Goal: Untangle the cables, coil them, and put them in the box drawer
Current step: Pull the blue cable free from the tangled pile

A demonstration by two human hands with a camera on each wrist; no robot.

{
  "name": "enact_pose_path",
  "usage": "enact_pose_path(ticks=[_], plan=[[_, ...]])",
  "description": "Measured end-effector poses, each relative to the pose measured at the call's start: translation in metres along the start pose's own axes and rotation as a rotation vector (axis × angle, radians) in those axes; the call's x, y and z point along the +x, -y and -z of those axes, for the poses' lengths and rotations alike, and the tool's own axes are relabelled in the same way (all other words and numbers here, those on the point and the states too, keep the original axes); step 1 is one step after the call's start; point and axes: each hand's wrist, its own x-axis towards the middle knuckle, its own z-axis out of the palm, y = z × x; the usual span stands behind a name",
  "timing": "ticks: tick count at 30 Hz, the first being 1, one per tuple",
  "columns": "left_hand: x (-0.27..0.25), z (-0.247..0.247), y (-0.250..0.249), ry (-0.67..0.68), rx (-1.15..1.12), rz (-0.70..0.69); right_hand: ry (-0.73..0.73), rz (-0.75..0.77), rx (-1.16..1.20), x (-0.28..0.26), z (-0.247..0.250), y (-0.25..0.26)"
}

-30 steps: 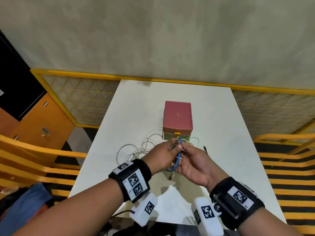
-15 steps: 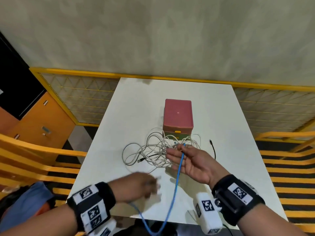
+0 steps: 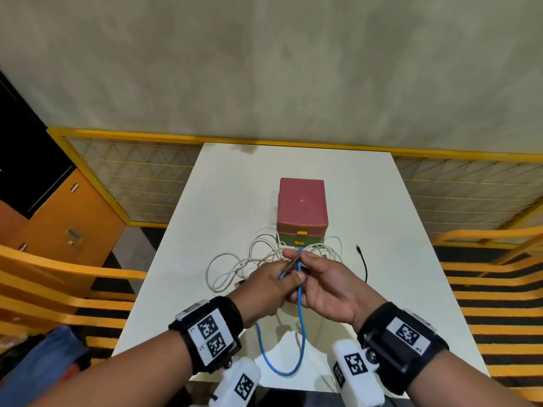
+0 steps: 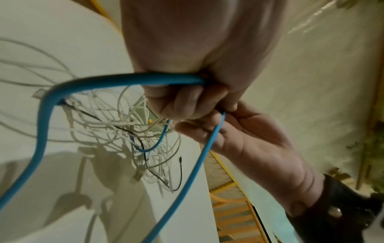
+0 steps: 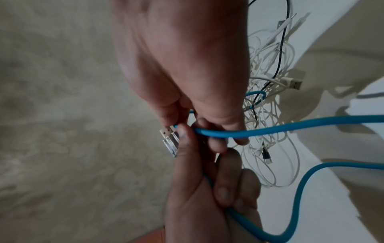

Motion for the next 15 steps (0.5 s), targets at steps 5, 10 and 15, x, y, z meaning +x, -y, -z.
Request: enact_pose_path(ticks=[5, 10, 15], plan=[[-0.038, 0.016, 0.0, 0.285, 0.358, -0.018, -0.03, -0.083, 0.037, 0.004, 0.002, 0.011], [-0.067, 0.034, 0.013, 0.539, 0.588, 0.057, -0.131, -0.093, 0.019, 0.012, 0.004, 0.005], [-0.031, 0.042, -0.002, 0.134, 0.466, -0.063, -0.121, -0.052, 0.036, 0.015, 0.003, -0.005]])
